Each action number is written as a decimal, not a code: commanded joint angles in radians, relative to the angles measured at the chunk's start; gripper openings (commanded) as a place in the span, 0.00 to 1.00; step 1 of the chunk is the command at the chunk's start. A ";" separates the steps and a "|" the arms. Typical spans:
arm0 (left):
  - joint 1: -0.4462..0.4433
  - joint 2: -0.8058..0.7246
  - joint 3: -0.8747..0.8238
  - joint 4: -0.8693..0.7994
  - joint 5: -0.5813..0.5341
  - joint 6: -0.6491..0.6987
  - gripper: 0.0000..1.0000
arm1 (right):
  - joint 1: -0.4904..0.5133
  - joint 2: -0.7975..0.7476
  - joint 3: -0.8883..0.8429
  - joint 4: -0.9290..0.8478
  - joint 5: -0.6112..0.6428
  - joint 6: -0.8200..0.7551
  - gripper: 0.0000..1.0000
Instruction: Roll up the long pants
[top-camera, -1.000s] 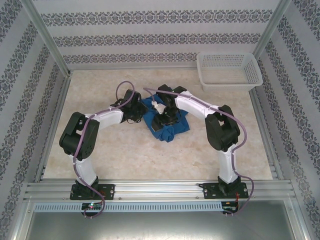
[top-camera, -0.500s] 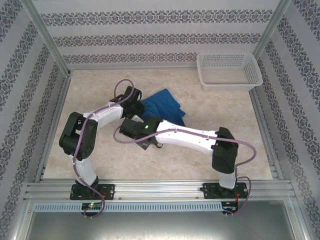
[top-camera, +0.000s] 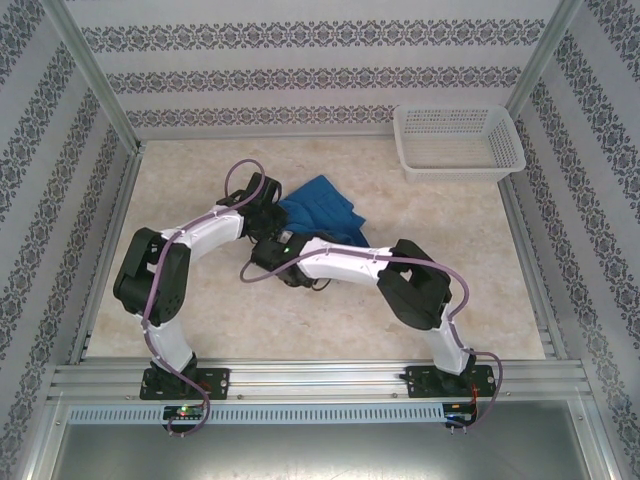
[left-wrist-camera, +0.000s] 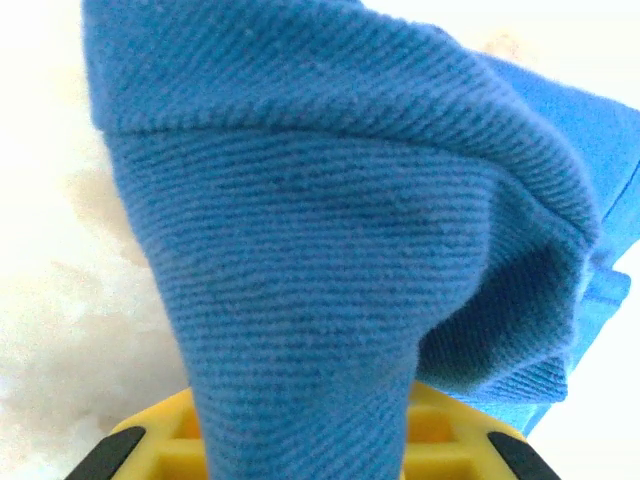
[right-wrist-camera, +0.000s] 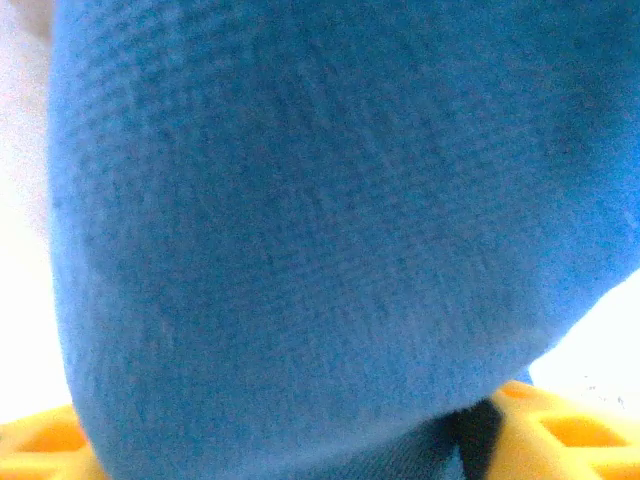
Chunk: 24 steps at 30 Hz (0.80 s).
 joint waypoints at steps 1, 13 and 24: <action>0.011 -0.104 -0.011 -0.041 0.060 -0.011 0.00 | -0.092 0.028 -0.069 0.049 -0.106 -0.049 0.43; 0.026 -0.213 -0.007 -0.098 -0.042 0.008 1.00 | -0.215 -0.128 -0.225 0.113 -0.539 -0.002 0.00; 0.014 -0.203 -0.057 -0.007 -0.016 -0.026 1.00 | -0.446 -0.148 -0.138 -0.018 -1.177 0.018 0.00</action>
